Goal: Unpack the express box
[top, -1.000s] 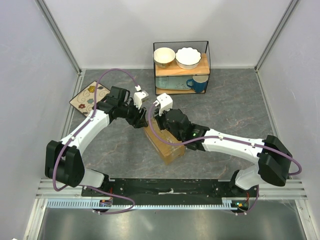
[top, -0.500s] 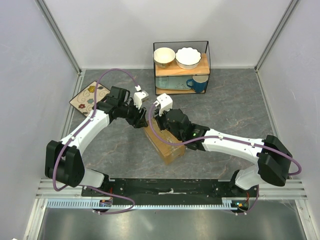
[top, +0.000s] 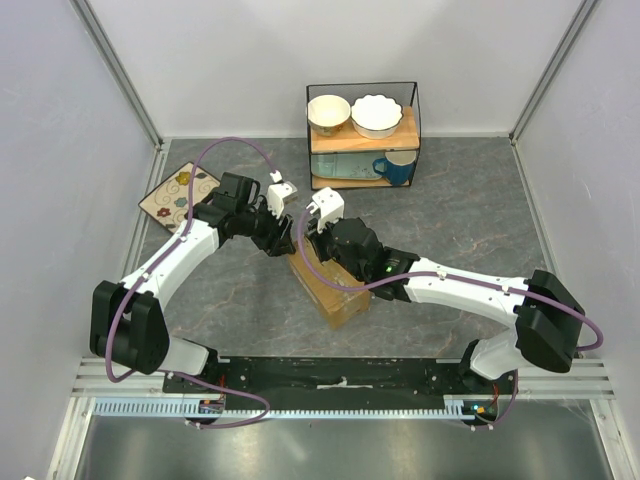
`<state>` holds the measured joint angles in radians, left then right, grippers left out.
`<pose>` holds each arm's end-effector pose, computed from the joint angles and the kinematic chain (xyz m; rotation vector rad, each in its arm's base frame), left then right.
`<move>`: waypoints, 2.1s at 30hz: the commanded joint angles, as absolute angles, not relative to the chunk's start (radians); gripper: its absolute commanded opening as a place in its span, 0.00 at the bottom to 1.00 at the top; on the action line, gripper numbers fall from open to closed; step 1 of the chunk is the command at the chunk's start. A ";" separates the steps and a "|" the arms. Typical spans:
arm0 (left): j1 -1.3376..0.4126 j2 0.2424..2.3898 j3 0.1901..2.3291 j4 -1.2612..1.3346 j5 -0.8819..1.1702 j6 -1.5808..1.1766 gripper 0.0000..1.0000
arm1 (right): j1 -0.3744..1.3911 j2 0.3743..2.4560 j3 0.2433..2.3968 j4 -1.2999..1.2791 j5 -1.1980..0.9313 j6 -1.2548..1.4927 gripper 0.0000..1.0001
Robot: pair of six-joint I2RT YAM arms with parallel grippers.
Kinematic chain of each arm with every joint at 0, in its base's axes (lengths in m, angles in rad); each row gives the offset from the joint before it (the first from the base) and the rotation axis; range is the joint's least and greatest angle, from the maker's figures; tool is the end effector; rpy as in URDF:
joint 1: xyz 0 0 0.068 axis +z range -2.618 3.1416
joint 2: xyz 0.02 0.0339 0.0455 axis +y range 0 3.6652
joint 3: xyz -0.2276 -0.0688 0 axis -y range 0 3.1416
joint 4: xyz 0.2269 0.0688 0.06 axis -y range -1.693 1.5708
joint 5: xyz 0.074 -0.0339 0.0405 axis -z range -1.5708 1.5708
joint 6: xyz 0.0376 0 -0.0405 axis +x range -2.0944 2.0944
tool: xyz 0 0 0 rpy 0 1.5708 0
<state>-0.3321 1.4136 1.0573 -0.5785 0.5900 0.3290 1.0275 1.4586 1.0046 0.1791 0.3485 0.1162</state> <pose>0.2583 -0.1112 0.2307 1.0119 2.2049 -0.7348 0.1816 0.2758 0.2644 -0.5894 1.7598 0.4813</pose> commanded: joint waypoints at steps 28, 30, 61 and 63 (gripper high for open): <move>-0.337 1.457 1.115 -0.712 0.563 0.374 0.59 | 1.022 1.569 1.058 0.043 0.256 0.098 0.00; -0.337 1.462 1.123 -0.713 0.548 0.393 0.58 | 1.023 1.557 1.057 0.019 0.249 0.087 0.00; -0.325 1.626 1.324 -0.784 0.612 0.448 0.29 | 1.057 1.454 1.068 -0.288 0.310 0.230 0.00; -0.328 1.614 1.325 -0.793 0.641 0.433 0.29 | 1.060 1.466 1.086 -0.314 0.321 0.247 0.00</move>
